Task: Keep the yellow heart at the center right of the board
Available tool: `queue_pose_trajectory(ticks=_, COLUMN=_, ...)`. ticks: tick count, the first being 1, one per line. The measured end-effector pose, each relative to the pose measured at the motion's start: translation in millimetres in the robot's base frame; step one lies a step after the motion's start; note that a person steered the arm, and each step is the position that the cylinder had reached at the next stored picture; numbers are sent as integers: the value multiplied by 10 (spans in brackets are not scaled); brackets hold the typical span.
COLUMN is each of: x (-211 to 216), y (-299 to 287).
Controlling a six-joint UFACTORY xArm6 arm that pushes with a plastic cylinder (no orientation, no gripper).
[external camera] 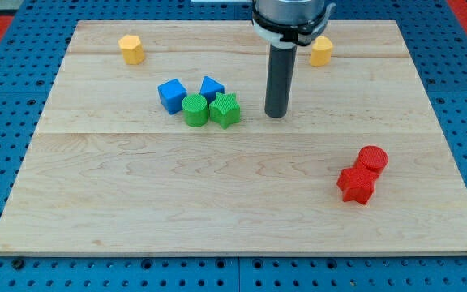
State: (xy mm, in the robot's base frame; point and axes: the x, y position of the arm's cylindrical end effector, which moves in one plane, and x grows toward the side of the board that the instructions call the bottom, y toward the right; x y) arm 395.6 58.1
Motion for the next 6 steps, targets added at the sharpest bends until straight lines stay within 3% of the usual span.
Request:
queue_pose_trajectory(ticks=2, x=-92, y=728)
queue_pose_trajectory(ticks=3, x=-338, y=1162)
queue_pose_trajectory(ticks=6, x=-1116, y=1454)
